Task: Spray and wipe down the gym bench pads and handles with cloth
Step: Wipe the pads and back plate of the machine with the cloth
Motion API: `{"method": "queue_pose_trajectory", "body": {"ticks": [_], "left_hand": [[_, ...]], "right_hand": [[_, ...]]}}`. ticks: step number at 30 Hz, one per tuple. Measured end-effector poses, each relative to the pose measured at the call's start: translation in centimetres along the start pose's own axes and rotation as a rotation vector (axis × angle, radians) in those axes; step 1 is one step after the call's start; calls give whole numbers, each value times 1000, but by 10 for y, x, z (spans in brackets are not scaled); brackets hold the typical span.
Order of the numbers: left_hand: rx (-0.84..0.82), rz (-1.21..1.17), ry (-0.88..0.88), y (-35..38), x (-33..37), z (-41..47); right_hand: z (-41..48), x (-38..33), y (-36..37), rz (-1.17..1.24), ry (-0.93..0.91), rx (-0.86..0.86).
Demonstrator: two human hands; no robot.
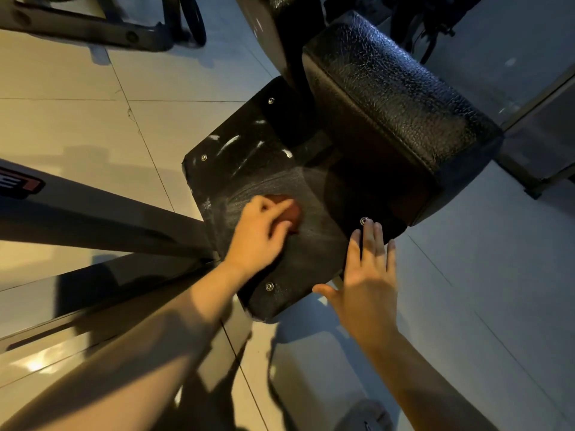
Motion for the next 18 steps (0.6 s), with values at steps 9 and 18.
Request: {"method": "queue_pose_trajectory", "body": {"ticks": [9,18], "left_hand": [[132,-16,-525,5,3,-41],[-44,121,-63,-10,-19,-54]], "right_hand": [[1,1,4,-27,-3,5],[0,0,-1,8,-3,28]]}}
Point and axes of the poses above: each hand's wrist, its own z-axis towards the middle knuckle, its own y-axis out of the palm, x = y × z, the point moved 10 cm from there along z, towards the middle knuckle, and after that the axes turned 12 degrees about y, right-handed, at the moved point
